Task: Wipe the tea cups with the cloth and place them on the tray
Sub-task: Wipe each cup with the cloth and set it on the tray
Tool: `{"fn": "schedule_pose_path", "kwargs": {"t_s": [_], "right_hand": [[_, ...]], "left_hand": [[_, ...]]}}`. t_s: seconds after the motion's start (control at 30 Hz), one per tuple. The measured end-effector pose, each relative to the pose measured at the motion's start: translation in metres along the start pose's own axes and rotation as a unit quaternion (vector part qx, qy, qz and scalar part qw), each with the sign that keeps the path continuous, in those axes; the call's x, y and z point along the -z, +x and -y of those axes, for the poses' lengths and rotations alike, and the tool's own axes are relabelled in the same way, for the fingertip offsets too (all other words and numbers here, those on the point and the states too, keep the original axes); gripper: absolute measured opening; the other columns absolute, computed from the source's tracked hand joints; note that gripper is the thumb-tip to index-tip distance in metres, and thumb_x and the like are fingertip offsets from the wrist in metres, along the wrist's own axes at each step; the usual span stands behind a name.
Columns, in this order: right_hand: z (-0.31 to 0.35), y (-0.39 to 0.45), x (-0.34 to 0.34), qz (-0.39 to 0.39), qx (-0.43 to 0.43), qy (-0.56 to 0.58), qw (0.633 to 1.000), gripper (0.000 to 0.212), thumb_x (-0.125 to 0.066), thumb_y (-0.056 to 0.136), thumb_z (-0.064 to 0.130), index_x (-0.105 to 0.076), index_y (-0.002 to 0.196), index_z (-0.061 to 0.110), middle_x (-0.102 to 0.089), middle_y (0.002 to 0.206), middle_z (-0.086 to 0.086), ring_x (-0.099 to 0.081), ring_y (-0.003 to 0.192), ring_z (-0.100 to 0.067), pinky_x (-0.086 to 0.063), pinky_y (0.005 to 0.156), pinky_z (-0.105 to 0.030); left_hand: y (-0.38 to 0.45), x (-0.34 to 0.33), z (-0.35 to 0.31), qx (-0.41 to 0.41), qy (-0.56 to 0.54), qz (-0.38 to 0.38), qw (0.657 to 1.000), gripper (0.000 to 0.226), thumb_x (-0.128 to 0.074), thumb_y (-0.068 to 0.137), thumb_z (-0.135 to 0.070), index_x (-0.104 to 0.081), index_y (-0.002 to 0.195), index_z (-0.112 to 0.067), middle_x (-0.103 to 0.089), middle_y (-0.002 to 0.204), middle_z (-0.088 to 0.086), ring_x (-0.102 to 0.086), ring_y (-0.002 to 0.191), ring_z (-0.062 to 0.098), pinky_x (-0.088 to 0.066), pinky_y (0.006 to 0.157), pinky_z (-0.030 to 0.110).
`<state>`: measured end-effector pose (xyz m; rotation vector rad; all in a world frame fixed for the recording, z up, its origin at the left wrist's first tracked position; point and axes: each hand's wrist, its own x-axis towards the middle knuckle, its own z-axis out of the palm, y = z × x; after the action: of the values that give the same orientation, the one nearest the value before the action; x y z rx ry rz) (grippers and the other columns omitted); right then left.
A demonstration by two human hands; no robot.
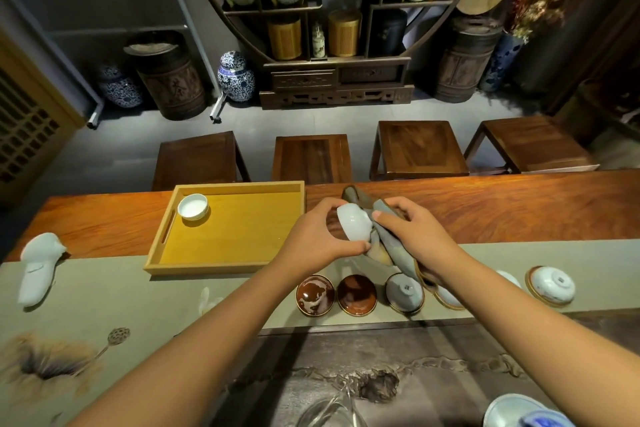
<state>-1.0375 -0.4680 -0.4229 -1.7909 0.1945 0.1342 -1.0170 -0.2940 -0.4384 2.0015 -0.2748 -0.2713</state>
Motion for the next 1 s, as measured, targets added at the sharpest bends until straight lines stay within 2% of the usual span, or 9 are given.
{"fn": "schedule_pose_path", "kwargs": {"t_s": [0.23,0.3,0.37,0.5,0.63,0.73,0.87,0.93,1.0], "right_hand": [[0.002,0.009,0.005,-0.078,0.051,-0.060,0.994,0.013,-0.062,0.085,0.018,-0.059,0.098,0.022,-0.062,0.088,0.009,-0.056,0.079,-0.002,-0.042,0.063,-0.013],[0.006,0.009,0.011,-0.097,0.062,-0.038,0.993,0.012,-0.060,0.086,0.018,-0.059,0.098,0.022,-0.063,0.087,0.009,-0.057,0.074,0.002,-0.042,0.058,-0.005],[0.011,0.006,0.015,-0.079,0.085,-0.008,0.993,0.011,-0.059,0.088,0.021,-0.061,0.099,0.023,-0.066,0.089,0.009,-0.060,0.074,0.005,-0.043,0.060,-0.003],[0.021,-0.001,0.007,0.024,0.138,-0.065,0.988,0.017,-0.059,0.088,0.026,-0.064,0.104,0.022,-0.067,0.100,0.007,-0.060,0.092,0.002,-0.045,0.079,-0.010],[0.020,-0.002,0.001,0.054,0.142,-0.100,0.983,0.027,-0.062,0.086,0.023,-0.066,0.112,0.021,-0.064,0.112,0.005,-0.056,0.107,-0.001,-0.040,0.094,-0.015],[0.021,0.001,0.001,0.043,0.146,-0.109,0.982,0.025,-0.064,0.084,0.025,-0.067,0.109,0.025,-0.064,0.112,0.003,-0.057,0.105,-0.004,-0.042,0.093,-0.018],[0.022,0.009,0.003,0.034,0.128,-0.095,0.987,0.019,-0.061,0.085,0.031,-0.066,0.103,0.028,-0.069,0.103,0.005,-0.062,0.100,-0.009,-0.048,0.090,-0.031],[0.021,0.012,0.007,0.028,0.111,-0.077,0.990,0.015,-0.059,0.087,0.033,-0.067,0.098,0.030,-0.071,0.098,0.008,-0.064,0.095,-0.006,-0.049,0.086,-0.028],[0.019,0.015,0.011,0.022,0.087,-0.060,0.994,0.014,-0.057,0.088,0.035,-0.069,0.094,0.031,-0.071,0.095,0.009,-0.064,0.091,-0.004,-0.049,0.081,-0.022]], "left_hand": [[0.000,-0.001,0.004,0.015,-0.026,0.017,0.999,0.052,-0.084,0.056,-0.037,-0.051,0.095,-0.045,-0.060,0.100,-0.021,-0.057,0.086,-0.017,-0.047,0.067,0.005],[0.001,-0.001,0.004,0.019,-0.031,0.021,0.999,0.050,-0.083,0.057,-0.037,-0.052,0.094,-0.044,-0.059,0.099,-0.021,-0.056,0.084,-0.020,-0.044,0.063,0.002],[0.003,-0.001,0.002,0.024,-0.032,0.023,0.999,0.050,-0.083,0.055,-0.038,-0.052,0.094,-0.043,-0.061,0.098,-0.019,-0.057,0.083,-0.018,-0.044,0.063,0.003],[0.008,-0.004,0.000,0.031,-0.044,0.027,0.998,0.050,-0.083,0.049,-0.045,-0.058,0.092,-0.039,-0.069,0.092,-0.016,-0.065,0.082,-0.006,-0.051,0.070,0.014],[0.011,-0.007,-0.009,-0.019,-0.004,0.034,0.999,0.045,-0.078,0.052,-0.048,-0.061,0.094,-0.055,-0.068,0.094,-0.027,-0.062,0.091,-0.008,-0.053,0.081,0.021],[0.014,-0.009,-0.013,-0.026,-0.008,0.019,0.999,0.051,-0.081,0.053,-0.041,-0.063,0.100,-0.044,-0.071,0.097,-0.016,-0.064,0.092,-0.001,-0.055,0.084,0.036],[0.017,-0.010,-0.018,-0.023,-0.005,0.001,1.000,0.067,-0.082,0.050,-0.040,-0.058,0.111,-0.035,-0.069,0.103,-0.014,-0.063,0.095,0.002,-0.054,0.085,0.037],[0.018,-0.010,-0.018,-0.014,0.008,0.007,1.000,0.072,-0.083,0.047,-0.044,-0.055,0.113,-0.030,-0.066,0.106,-0.014,-0.061,0.097,0.002,-0.054,0.085,0.036],[0.018,-0.010,-0.018,-0.009,0.034,0.014,0.999,0.069,-0.084,0.046,-0.049,-0.054,0.104,-0.029,-0.064,0.101,-0.016,-0.060,0.093,0.001,-0.055,0.082,0.035]]}}
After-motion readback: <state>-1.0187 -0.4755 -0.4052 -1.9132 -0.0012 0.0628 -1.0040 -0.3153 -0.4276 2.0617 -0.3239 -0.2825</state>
